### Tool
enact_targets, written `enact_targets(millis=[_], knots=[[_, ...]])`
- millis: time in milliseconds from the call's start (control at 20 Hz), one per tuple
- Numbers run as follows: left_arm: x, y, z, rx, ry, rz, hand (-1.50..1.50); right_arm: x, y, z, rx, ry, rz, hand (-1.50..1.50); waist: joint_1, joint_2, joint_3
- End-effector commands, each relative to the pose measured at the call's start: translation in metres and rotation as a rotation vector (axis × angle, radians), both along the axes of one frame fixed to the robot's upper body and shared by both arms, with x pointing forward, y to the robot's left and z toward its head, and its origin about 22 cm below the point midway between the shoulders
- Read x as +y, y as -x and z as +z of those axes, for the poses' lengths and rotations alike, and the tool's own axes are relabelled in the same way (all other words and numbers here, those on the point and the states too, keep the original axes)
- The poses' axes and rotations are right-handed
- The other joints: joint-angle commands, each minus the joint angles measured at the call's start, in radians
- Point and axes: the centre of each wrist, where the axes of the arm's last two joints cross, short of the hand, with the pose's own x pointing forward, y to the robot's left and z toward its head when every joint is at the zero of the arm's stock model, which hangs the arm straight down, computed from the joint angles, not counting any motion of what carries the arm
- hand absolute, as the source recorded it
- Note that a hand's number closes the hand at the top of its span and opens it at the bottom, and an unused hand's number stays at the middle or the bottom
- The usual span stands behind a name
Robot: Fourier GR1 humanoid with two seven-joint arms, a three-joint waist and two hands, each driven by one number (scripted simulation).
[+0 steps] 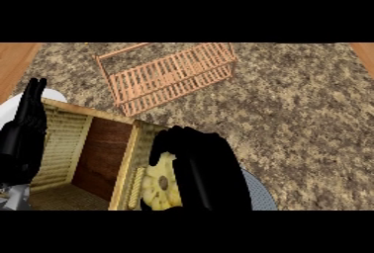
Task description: Pick the squash from the placemat and place it in the tiered shelf
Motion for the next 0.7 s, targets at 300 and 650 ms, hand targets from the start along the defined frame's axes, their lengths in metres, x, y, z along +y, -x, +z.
enact_targets(millis=[300,650], knots=[[-0.011,-0.006,-0.027,0.089,0.054,0.009,0.00,0.003,-0.032,0.066,-0.053,-0.028,-0.176,1.50,-0.003,0.015,-0.017],[-0.021,-0.015,-0.016,0.075,0.071,-0.011,0.00,-0.004,-0.093,0.043,-0.066,-0.061,-0.236,1.50,0.000,0.023,-0.015]])
